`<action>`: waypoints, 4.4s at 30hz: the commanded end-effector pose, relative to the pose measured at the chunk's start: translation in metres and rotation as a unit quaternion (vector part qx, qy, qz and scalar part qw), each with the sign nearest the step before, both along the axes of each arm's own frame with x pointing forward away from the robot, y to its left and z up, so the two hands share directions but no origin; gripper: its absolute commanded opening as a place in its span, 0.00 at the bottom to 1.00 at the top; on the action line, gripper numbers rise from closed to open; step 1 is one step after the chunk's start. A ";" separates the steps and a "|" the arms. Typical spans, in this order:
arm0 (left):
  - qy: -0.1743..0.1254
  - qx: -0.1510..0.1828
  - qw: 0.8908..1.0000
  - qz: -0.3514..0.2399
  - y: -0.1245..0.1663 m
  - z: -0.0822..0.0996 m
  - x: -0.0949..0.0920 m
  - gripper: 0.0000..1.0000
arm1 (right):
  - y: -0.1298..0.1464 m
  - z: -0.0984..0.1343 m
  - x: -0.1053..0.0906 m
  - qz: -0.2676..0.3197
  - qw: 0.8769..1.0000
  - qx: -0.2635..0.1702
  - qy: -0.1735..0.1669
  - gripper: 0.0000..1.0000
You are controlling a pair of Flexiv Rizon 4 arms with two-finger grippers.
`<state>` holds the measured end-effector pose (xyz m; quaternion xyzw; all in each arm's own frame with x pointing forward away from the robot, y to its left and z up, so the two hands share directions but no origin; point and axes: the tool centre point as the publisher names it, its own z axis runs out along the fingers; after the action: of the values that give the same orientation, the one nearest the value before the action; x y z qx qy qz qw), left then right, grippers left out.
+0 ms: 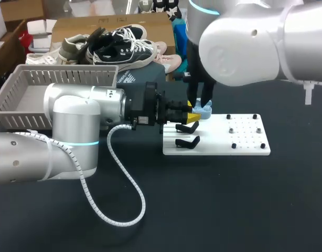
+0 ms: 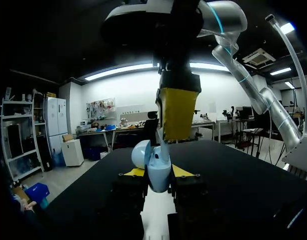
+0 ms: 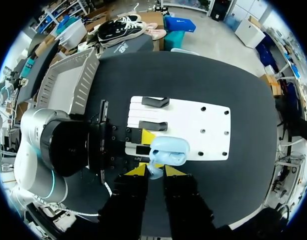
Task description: Pick up each earbud case from the left stands, insert the matching earbuds, close the lid, and place the case in the box.
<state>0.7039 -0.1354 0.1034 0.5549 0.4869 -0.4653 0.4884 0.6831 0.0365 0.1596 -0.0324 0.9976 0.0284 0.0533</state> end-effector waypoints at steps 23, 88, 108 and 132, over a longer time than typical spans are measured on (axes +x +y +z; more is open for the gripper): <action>-0.001 0.000 1.000 0.003 0.000 0.000 -0.002 0.00 | -0.003 -0.008 0.008 -0.007 1.000 0.010 -0.010 0.00; -0.001 0.000 1.000 0.003 0.000 0.000 -0.002 0.00 | -0.049 -0.003 0.044 -0.120 0.992 -0.006 -0.047 1.00; -0.001 0.000 1.000 0.003 0.000 0.000 -0.002 0.00 | -0.066 -0.010 0.025 -0.135 0.990 -0.015 -0.034 1.00; 0.012 -0.013 0.999 0.029 0.021 0.015 0.000 0.00 | -0.080 0.019 0.012 -0.124 0.972 0.057 -0.190 1.00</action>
<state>0.7117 -0.1284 0.1110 0.5380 0.4937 -0.4713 0.4946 0.7161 -0.0275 0.1790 0.0902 0.9813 0.0495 0.1629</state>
